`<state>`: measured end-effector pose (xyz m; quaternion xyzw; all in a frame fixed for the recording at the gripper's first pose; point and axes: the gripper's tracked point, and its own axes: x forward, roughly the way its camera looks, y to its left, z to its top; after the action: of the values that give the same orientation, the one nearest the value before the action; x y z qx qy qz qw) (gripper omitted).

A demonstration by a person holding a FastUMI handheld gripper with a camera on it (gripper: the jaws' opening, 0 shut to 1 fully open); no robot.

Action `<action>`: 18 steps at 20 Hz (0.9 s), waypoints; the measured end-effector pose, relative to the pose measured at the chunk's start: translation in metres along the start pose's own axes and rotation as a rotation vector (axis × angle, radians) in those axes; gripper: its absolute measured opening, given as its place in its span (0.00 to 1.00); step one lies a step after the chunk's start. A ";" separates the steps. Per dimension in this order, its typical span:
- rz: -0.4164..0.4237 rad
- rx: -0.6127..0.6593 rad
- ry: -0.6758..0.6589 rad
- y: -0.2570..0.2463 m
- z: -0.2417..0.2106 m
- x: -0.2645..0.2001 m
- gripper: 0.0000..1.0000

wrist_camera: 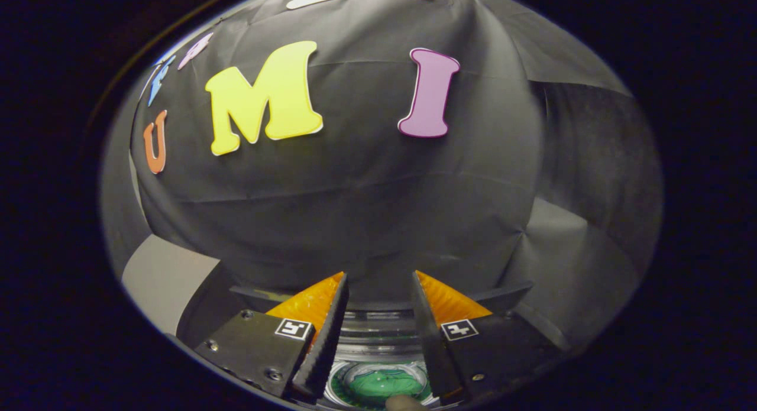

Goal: Put the clothes into the washing machine and then close the washing machine lid.

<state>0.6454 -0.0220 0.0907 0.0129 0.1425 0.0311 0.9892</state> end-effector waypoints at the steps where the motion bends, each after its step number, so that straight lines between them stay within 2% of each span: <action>1: -0.004 -0.001 0.005 0.001 -0.001 0.002 0.66; 6: -0.010 0.015 0.022 0.004 -0.007 0.033 0.66; 10: -0.038 -0.028 0.026 -0.001 -0.020 0.044 0.66; 13: -0.036 -0.030 -0.001 -0.002 -0.022 0.046 0.79; 18: -0.036 -0.036 -0.043 -0.003 -0.020 0.043 0.79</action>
<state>0.6816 -0.0218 0.0597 -0.0066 0.1211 0.0157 0.9925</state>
